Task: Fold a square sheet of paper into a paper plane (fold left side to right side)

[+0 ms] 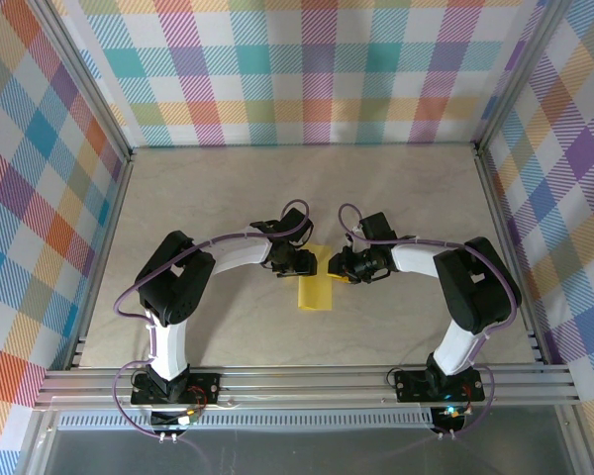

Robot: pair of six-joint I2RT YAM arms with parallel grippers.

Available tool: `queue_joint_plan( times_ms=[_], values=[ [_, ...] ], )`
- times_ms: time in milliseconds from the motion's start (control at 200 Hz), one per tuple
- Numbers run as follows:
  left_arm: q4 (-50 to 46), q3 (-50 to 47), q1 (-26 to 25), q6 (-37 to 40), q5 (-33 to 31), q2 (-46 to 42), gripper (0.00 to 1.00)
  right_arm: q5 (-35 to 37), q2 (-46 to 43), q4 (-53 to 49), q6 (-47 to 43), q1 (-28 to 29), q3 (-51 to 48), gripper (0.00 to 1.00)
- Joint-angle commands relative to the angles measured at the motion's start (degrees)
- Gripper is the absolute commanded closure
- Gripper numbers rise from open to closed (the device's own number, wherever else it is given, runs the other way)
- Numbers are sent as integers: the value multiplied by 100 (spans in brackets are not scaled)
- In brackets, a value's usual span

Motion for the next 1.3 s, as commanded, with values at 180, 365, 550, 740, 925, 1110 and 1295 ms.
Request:
queue_joint_plan(
  times_ms=[180, 365, 550, 740, 925, 1110, 1295],
  values=[
    [135, -196, -154, 36, 24, 599, 47, -50, 192, 69, 30, 94, 215, 81],
    [142, -205, -152, 39, 15, 600, 47, 35, 375, -68, -1, 165, 318, 91],
    [153, -223, -157, 34, -3, 589, 47, 257, 547, -338, -30, 210, 357, 97],
    [97, -199, -157, 46, -107, 438, 47, 485, 685, -632, -22, 231, 354, 100],
    [-120, -102, -92, 164, -243, -120, 41, 620, 757, -791, -22, 228, 333, 100],
    [-287, -103, 32, 360, -357, -877, 32, 659, 805, -846, -26, 228, 332, 100],
    [368, -475, 72, 420, 248, -1456, 30, 694, 809, -863, -17, 232, 341, 100]
  ],
)
